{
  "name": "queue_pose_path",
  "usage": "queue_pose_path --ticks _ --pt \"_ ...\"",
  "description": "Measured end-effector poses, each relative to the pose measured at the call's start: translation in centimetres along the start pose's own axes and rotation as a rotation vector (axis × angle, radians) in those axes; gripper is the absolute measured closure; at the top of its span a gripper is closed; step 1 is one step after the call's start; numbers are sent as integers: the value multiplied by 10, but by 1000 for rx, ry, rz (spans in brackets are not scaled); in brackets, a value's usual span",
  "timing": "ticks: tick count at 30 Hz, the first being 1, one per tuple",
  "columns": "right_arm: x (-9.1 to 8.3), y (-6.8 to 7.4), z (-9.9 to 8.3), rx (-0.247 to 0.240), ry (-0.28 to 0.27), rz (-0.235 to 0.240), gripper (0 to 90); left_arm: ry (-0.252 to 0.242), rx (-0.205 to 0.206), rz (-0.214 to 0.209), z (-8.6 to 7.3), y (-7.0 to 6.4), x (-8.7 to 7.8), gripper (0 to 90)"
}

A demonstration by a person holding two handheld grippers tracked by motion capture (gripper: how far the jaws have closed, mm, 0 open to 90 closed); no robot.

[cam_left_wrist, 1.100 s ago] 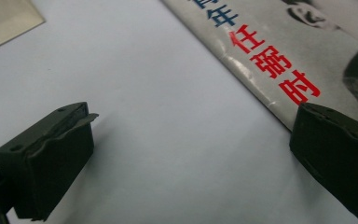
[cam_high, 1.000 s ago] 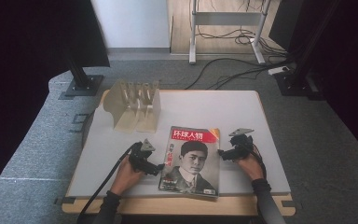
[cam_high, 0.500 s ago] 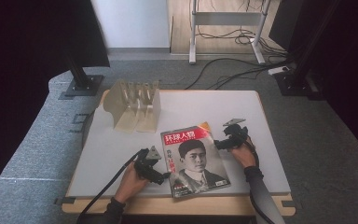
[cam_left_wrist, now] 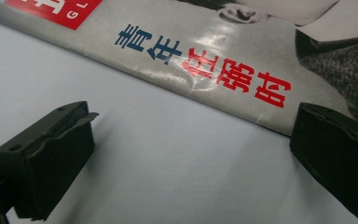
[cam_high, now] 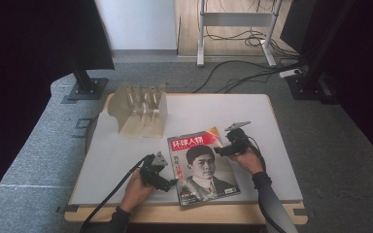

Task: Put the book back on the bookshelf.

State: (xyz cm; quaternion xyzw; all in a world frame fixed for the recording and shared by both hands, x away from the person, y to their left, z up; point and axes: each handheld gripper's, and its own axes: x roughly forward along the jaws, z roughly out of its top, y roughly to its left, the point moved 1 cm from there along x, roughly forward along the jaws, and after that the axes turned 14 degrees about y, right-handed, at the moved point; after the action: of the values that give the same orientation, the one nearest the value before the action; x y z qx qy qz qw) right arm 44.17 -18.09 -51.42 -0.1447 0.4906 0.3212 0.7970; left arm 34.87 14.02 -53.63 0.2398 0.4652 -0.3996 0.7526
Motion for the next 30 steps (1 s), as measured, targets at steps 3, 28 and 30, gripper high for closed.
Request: queue_pose_path --ticks 3,28,30 --pt "8 2 4 26 -8 19 149 0 0 0 0 0 0 0" --pt "8 3 -7 129 5 112 342 2 -2 1 0 0 0 0" --pt "5 4 -10 133 12 130 355 2 -2 1 0 0 0 0"
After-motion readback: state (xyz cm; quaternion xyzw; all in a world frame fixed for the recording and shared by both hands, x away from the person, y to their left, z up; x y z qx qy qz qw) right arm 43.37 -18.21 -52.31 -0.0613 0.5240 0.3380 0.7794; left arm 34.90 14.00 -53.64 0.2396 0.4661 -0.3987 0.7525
